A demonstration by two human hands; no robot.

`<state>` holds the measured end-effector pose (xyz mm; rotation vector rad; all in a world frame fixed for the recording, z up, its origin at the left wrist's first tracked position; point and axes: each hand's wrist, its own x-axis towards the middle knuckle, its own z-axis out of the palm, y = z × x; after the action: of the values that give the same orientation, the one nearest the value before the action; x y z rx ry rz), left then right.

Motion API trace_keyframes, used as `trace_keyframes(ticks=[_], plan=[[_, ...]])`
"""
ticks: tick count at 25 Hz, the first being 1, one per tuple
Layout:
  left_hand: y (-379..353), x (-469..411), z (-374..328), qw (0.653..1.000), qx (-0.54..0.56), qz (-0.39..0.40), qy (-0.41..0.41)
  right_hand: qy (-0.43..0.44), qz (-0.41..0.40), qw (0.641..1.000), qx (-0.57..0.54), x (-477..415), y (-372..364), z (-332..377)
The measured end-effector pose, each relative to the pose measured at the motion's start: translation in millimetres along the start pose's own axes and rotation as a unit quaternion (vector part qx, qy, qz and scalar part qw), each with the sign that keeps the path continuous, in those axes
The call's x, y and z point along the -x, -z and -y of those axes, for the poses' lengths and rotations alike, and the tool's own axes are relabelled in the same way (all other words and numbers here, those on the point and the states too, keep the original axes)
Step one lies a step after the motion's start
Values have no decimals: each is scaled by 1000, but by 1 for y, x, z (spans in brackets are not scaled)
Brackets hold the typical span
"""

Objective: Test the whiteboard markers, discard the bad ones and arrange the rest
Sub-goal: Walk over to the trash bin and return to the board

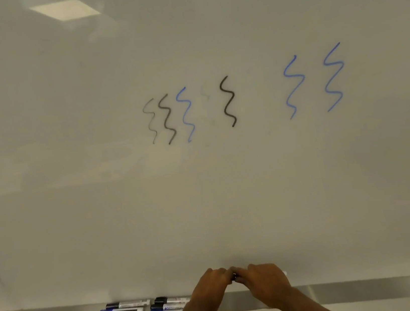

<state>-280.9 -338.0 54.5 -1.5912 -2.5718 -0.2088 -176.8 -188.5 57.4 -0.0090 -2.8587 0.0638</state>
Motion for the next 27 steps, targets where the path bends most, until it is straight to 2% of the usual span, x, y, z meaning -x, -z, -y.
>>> trace_keyframes(ticks=[3,6,12,18,23,27], plan=[[7,5,-1,997,-41,-72,-8,-36,-10,998,-49,0,6,5],[9,7,4,995,-32,-96,0,-71,-34,990,-115,-7,13,12],[48,18,35,961,-39,-275,14,-62,-92,977,-184,-46,47,43],[125,26,94,926,-73,-364,65,76,-281,944,-158,-119,109,87],[209,26,136,887,-129,-444,5,113,-404,900,-121,-175,176,117],[261,14,160,864,-161,-477,-19,102,-488,861,-100,-205,211,127]])
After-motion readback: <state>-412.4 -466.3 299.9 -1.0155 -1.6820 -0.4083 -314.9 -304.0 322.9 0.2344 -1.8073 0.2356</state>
